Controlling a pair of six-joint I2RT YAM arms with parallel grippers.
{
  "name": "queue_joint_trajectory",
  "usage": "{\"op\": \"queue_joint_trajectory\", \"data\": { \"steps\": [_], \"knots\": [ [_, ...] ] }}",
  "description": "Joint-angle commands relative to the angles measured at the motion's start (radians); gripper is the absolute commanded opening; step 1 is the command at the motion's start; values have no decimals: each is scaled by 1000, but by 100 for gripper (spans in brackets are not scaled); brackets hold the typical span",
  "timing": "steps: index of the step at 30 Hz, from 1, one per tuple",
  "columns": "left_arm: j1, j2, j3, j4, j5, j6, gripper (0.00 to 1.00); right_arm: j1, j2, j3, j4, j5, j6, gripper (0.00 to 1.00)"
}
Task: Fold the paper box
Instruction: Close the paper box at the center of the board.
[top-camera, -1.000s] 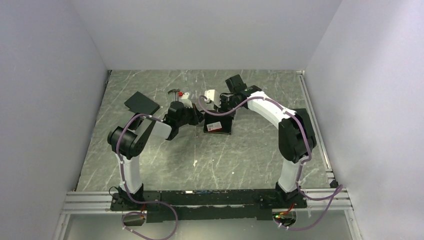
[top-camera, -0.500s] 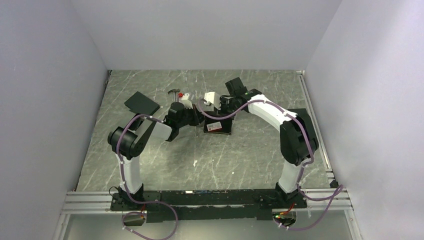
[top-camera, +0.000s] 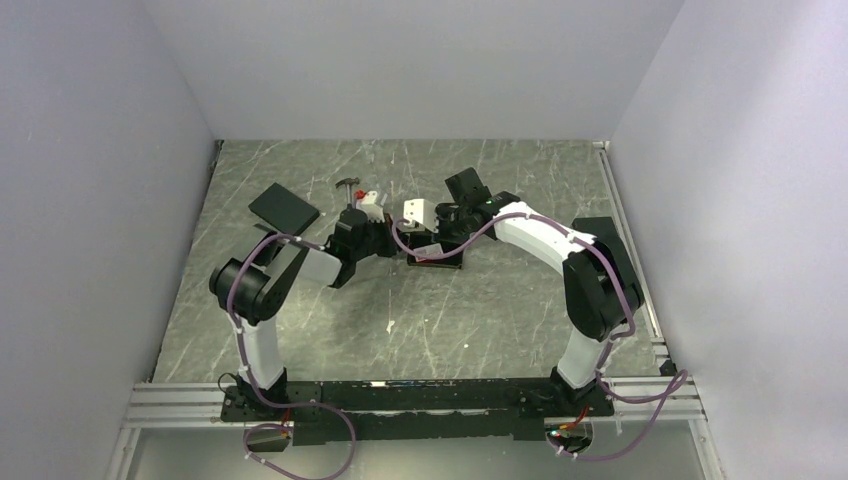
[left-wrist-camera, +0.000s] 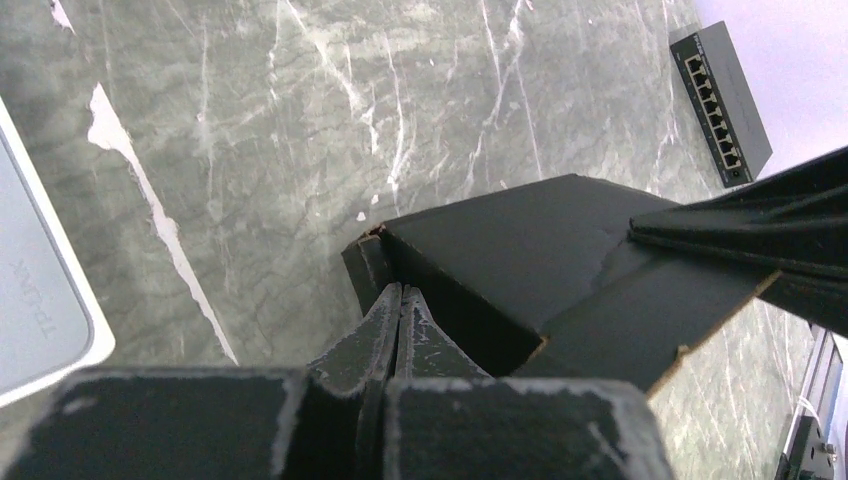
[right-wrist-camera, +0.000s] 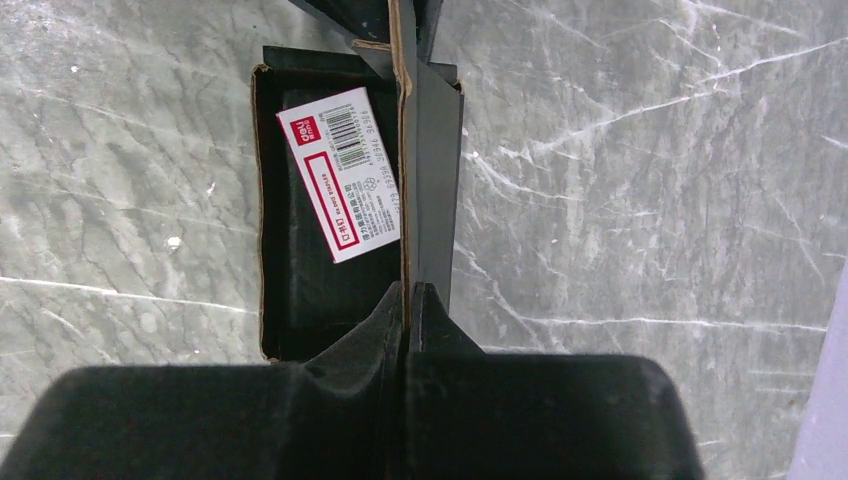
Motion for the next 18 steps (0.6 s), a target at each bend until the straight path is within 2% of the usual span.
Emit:
{"op": "queue_joint_trajectory", "data": {
  "steps": [1,4,6,9,15,18],
  "knots": [
    [-28,-81,-34,-21,19,-16,1,10,19,-22,-38,49,-11,0],
    [-28,-167,-83,-56,-24,-3,6,11,22,-7,-52,37,-11,0],
    [-27,-228,-117,-80,-52,22,16,10,21,-7,-52,33,-14,0],
    [-16,-315,-151,-129,-92,83,25,10,19,-12,-53,30,-23,0],
    [50,-418,-164,-192,-43,152,28,11,13,-18,-54,27,-39,0],
    [55,-482,-160,-218,-7,244,35,11,10,-18,-58,25,-50,0]
  ]
}}
